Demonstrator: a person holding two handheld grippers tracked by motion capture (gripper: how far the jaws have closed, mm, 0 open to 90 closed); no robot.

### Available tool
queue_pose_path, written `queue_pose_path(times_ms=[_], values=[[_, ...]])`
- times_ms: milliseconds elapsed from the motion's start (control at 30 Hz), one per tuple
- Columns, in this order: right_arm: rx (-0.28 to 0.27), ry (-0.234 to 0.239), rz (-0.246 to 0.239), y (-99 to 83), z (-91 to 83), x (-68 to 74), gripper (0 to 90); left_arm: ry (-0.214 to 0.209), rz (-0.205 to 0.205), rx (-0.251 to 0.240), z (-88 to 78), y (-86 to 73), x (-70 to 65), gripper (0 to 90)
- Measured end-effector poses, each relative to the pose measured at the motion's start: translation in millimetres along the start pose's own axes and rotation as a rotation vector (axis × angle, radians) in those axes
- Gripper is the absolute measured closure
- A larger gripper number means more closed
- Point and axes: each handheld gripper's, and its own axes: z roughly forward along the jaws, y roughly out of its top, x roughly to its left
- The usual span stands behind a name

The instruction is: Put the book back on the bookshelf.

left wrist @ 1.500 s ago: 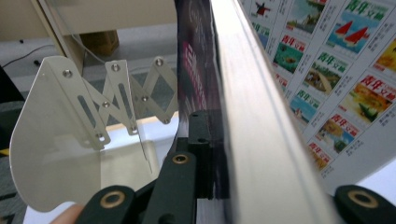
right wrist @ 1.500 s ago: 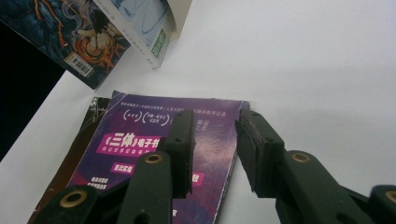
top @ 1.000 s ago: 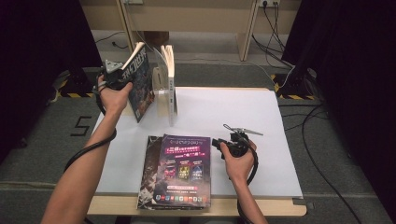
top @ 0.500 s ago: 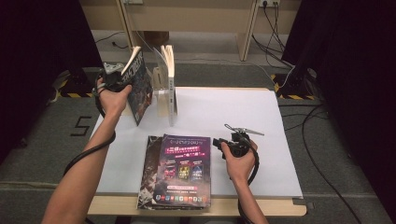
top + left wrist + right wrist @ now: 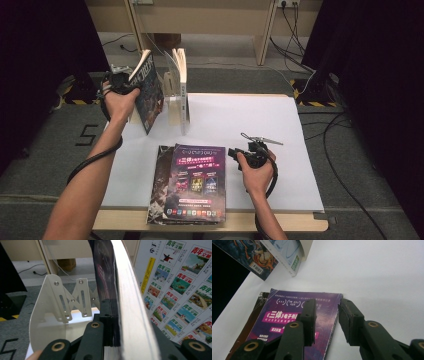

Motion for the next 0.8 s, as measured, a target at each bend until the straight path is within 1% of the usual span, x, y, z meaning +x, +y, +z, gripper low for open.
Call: queue_pose_path(times_ms=[33, 100, 167, 267, 300, 333, 367, 433, 467, 533, 600, 633, 700, 767, 800], values=[[-0.002, -0.002, -0.003, 0.0, -0.1, -0.1, 66.6, -0.003, 0.001, -0.001, 0.0, 0.2, 0.4, 80.7], [-0.007, -0.003, -0.006, 0.2, 0.1, -0.5, 66.6, 0.005, -0.001, -0.019, 0.6, -1.6, 1.1, 81.5], [-0.006, -0.004, -0.003, -0.1, 0.0, -0.4, 66.7, -0.007, 0.004, -0.033, 1.2, -2.9, 0.9, 81.8], [-0.002, -0.003, -0.006, -0.2, 0.2, -0.7, 66.7, 0.002, 0.000, -0.063, 2.0, -5.3, 0.8, 82.0], [-0.003, -0.004, -0.006, -0.1, 0.1, -0.7, 66.7, 0.004, -0.007, -0.076, 2.3, -5.8, 0.9, 82.1], [-0.001, -0.003, -0.003, -0.1, 0.0, -0.4, 66.7, 0.010, -0.013, -0.088, 2.6, -6.2, 1.2, 82.1], [-0.006, -0.003, -0.007, 0.0, 0.2, -0.7, 66.7, 0.025, -0.016, -0.105, 3.2, -6.5, 0.8, 82.2], [-0.001, -0.005, 0.001, -0.3, -0.1, -0.8, 66.8, 0.046, 0.001, -0.132, 5.1, -7.1, -0.5, 82.2], [0.000, -0.003, 0.003, -0.4, 0.2, -1.0, 66.7, 0.058, 0.002, -0.149, 6.3, -7.9, -0.8, 82.2], [0.001, -0.002, 0.006, -0.6, 0.3, -1.1, 66.8, 0.061, -0.009, -0.163, 8.9, -9.4, -0.8, 82.1], [0.000, -0.005, 0.002, -0.6, 0.2, -1.5, 66.8, 0.063, -0.008, -0.176, 11.6, -13.2, -1.2, 82.1], [0.002, -0.005, 0.006, -0.4, 0.2, -1.5, 66.8, 0.064, -0.009, -0.195, 12.8, -14.8, -1.1, 82.1], [0.001, -0.006, 0.003, -0.4, 0.0, -1.7, 66.8, 0.075, -0.019, -0.208, 13.8, -15.9, -0.5, 82.1], [0.000, -0.006, 0.000, -0.5, -0.2, -1.9, 66.8, 0.077, -0.019, -0.210, 14.7, -15.7, -0.4, 82.0], [0.001, -0.005, 0.001, -0.6, -0.4, -1.9, 66.8, 0.085, -0.020, -0.205, 14.8, -15.2, -0.7, 81.9]])
